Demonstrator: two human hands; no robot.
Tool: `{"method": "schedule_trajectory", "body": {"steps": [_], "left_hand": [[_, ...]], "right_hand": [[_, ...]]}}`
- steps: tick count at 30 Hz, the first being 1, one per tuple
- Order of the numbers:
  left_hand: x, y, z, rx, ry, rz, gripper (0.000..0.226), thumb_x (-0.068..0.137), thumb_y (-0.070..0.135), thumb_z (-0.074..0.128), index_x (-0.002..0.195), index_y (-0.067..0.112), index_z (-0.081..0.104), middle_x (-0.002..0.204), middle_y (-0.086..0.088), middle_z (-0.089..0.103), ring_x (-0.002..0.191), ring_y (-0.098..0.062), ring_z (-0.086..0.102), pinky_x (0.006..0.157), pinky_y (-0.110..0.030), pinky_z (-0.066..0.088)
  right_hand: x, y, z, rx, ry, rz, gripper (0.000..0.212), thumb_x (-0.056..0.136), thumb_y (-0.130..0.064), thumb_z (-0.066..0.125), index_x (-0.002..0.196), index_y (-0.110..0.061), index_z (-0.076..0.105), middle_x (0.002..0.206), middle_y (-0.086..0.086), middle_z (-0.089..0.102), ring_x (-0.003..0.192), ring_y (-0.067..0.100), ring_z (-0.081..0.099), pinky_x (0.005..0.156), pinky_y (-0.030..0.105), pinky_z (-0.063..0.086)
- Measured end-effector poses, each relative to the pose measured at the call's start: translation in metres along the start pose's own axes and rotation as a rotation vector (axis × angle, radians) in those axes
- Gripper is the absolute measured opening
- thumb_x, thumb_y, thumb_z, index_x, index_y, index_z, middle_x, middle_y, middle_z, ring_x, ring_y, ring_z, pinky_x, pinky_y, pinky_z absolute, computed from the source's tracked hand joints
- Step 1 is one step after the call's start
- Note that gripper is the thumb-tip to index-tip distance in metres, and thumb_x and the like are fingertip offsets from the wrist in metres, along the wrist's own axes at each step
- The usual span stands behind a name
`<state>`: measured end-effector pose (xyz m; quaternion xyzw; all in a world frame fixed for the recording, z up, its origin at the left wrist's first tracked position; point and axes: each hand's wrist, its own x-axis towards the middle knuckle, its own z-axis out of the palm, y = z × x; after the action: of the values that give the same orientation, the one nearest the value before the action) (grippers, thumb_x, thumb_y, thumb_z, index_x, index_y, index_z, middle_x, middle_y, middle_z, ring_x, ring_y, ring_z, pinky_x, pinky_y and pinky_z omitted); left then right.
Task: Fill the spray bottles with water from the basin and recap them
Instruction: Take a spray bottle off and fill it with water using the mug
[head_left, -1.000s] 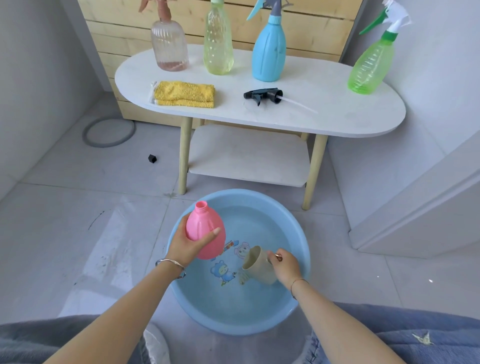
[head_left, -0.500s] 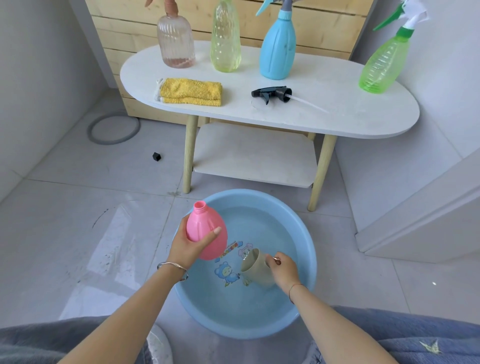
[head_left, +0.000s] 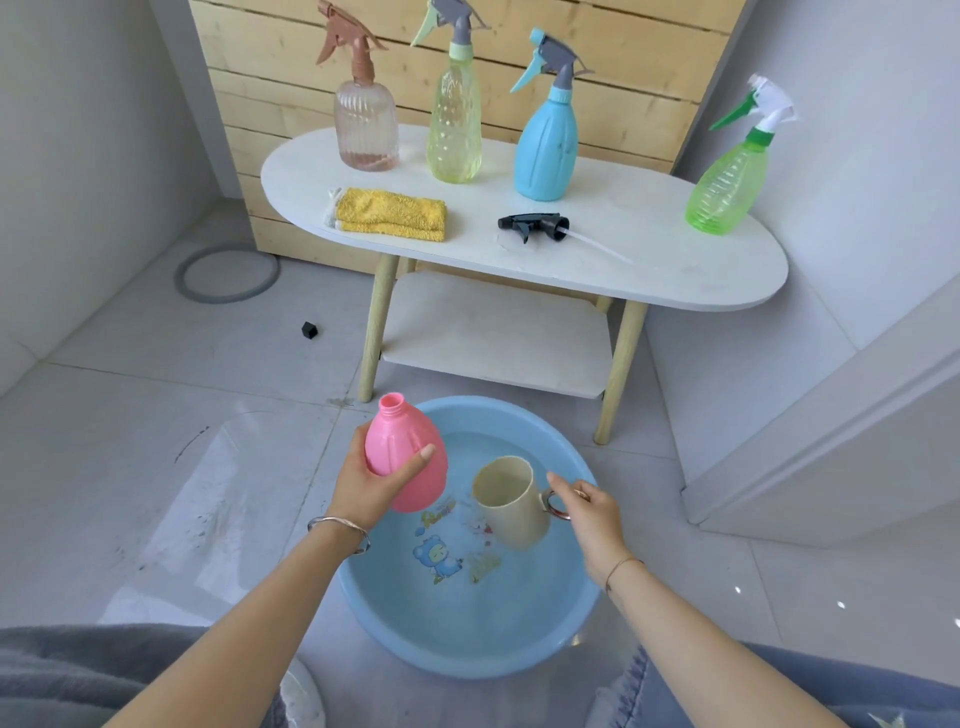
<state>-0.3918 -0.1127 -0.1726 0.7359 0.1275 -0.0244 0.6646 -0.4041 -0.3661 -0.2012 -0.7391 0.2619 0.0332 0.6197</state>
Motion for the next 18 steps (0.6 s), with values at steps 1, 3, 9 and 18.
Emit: {"method": "schedule_trajectory", "body": {"steps": [1,3,9,18], "left_hand": [[-0.002,0.003,0.001,0.004,-0.006,0.008,0.086,0.046,0.062,0.077,0.12,0.031,0.046,0.106,0.012,0.058,0.095,-0.004,0.058,0.068,-0.018,0.047],[-0.007,0.01,0.003,0.019,-0.021,0.023,0.08,0.053,0.057,0.081,0.12,0.03,0.046,0.104,0.014,0.057,0.094,-0.004,0.058,0.066,-0.016,0.045],[-0.012,0.031,0.012,0.079,-0.129,0.082,0.07,0.043,0.067,0.071,0.104,0.044,0.046,0.104,0.013,0.059,0.094,-0.001,0.059,0.066,-0.015,0.046],[-0.021,0.046,0.023,0.223,-0.218,0.176,0.068,0.059,0.047,0.087,0.115,0.034,0.051,0.103,0.016,0.062,0.09,0.001,0.059,0.064,-0.01,0.046]], "right_hand": [[-0.001,-0.009,-0.004,0.029,-0.007,-0.011,0.054,0.082,-0.028,0.073,0.059,-0.022,0.025,0.06,-0.003,0.02,0.06,0.014,0.022,0.055,0.029,0.017],[-0.004,-0.031,-0.013,0.074,-0.013,-0.044,0.055,0.076,-0.034,0.078,0.058,-0.024,0.027,0.063,-0.002,0.022,0.066,0.017,0.024,0.06,0.031,0.018],[-0.014,-0.098,-0.039,0.121,-0.101,-0.192,0.055,0.056,-0.051,0.085,0.073,-0.015,0.048,0.071,0.006,0.034,0.07,0.017,0.038,0.068,0.024,0.03],[-0.027,-0.151,-0.057,0.153,-0.103,-0.359,0.051,0.065,-0.035,0.083,0.057,-0.019,0.035,0.066,0.007,0.031,0.066,0.018,0.038,0.072,0.029,0.033]]}}
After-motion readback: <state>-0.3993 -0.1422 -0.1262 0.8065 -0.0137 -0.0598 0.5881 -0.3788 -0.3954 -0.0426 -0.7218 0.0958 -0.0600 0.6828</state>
